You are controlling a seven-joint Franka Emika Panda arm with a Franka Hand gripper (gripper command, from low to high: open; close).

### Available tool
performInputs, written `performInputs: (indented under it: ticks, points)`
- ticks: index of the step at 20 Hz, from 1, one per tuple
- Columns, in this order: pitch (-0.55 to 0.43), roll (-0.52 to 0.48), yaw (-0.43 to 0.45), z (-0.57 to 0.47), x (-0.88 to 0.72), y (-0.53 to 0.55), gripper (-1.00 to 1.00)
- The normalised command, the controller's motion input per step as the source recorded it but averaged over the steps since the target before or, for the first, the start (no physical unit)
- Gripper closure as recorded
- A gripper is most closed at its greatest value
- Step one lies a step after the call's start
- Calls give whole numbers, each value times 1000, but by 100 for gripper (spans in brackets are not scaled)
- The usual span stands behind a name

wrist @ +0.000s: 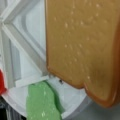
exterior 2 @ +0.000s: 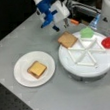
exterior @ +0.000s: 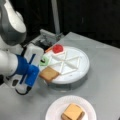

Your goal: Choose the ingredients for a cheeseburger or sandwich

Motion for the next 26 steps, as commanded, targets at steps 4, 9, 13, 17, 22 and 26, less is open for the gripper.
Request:
performInputs:
  ticks: [4,9,13,17,22,26]
  points:
    - [31,532,188,-69,348,-342,-100]
    - [-11,515,216,-178,395,-405,-100]
    - [-18,460,192,-161,367,-389,-100]
    - [-47,477,191,-110,275,-344,-100]
    - [-41,520,185,-137,209,-286,-100]
    - [-51,444,157,-163,190,-228,-100]
